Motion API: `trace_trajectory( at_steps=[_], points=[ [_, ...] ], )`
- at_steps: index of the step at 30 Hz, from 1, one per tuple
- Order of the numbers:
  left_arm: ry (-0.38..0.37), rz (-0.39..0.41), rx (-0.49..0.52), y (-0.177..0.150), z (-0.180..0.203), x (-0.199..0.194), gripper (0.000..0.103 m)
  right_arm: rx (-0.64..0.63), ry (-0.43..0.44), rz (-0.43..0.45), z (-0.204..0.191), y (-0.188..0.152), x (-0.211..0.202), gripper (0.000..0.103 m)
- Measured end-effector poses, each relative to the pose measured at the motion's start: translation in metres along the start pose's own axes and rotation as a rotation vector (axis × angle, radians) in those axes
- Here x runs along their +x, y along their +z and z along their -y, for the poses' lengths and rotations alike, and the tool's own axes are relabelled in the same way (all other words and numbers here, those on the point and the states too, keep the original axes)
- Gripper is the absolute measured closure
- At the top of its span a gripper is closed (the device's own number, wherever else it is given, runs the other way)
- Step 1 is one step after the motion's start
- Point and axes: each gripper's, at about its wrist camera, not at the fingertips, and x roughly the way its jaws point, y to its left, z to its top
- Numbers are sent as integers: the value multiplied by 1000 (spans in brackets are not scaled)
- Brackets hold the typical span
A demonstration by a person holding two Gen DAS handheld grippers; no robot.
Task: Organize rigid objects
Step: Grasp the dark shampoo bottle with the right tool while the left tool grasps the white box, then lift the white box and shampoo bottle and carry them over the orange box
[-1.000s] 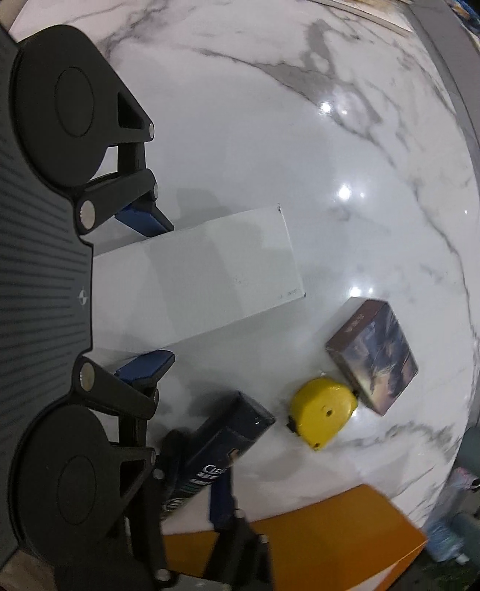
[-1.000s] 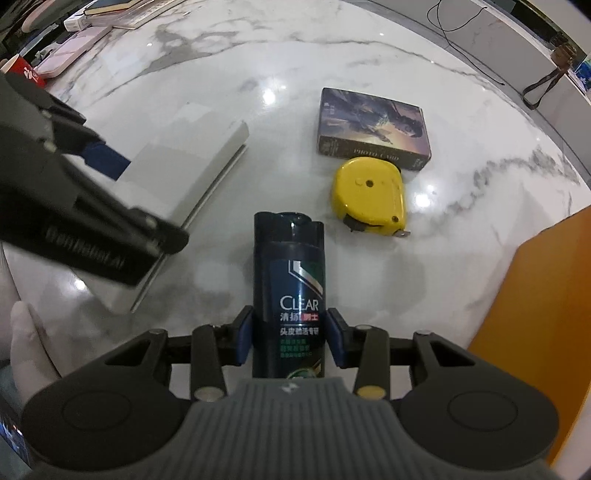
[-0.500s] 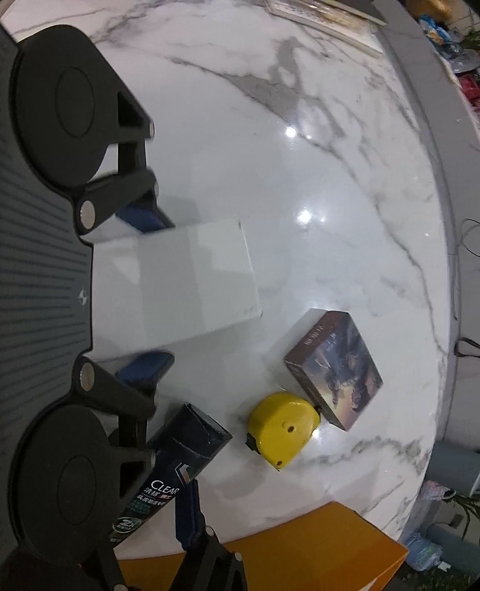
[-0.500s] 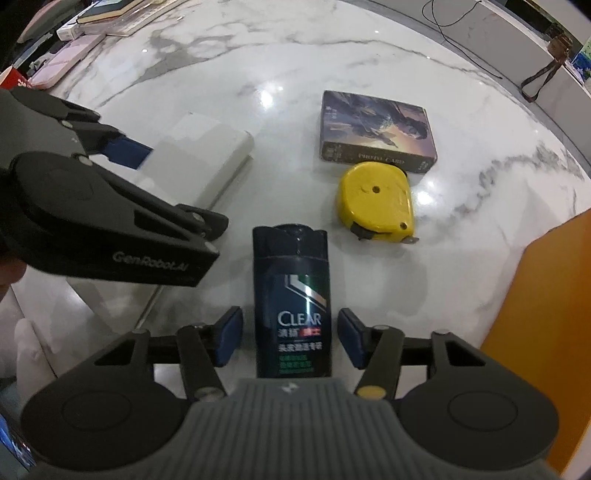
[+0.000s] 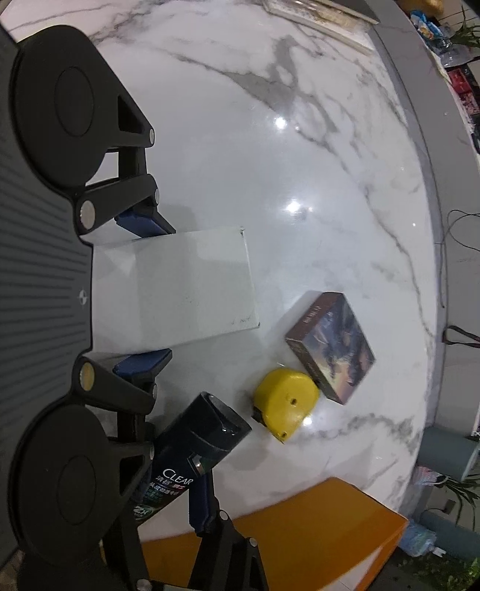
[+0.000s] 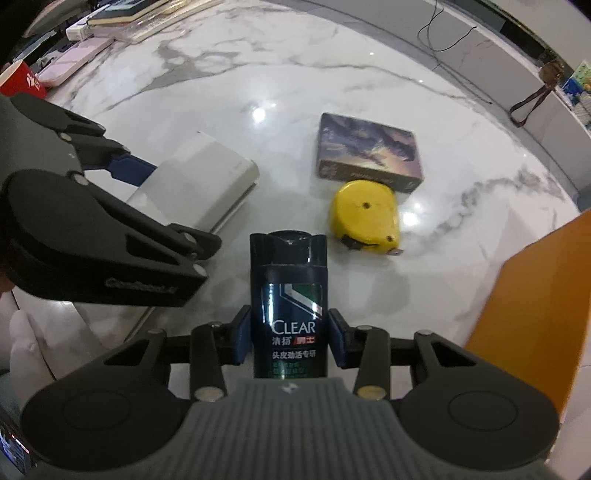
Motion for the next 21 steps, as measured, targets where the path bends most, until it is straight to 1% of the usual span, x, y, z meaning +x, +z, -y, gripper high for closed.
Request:
trace_trajectory(
  at_steps=[5,8,21],
  points=[
    [-10,29,-6,1,3,-19,32,20,-16,40,5,-1,-17,61],
    [-2,58,-7,2,6,-32,32,30,-23,67,6,-1,-30,61],
    [9,181,7,13,30,-97,34,54,-63,214,8,-5,-99,61]
  ],
)
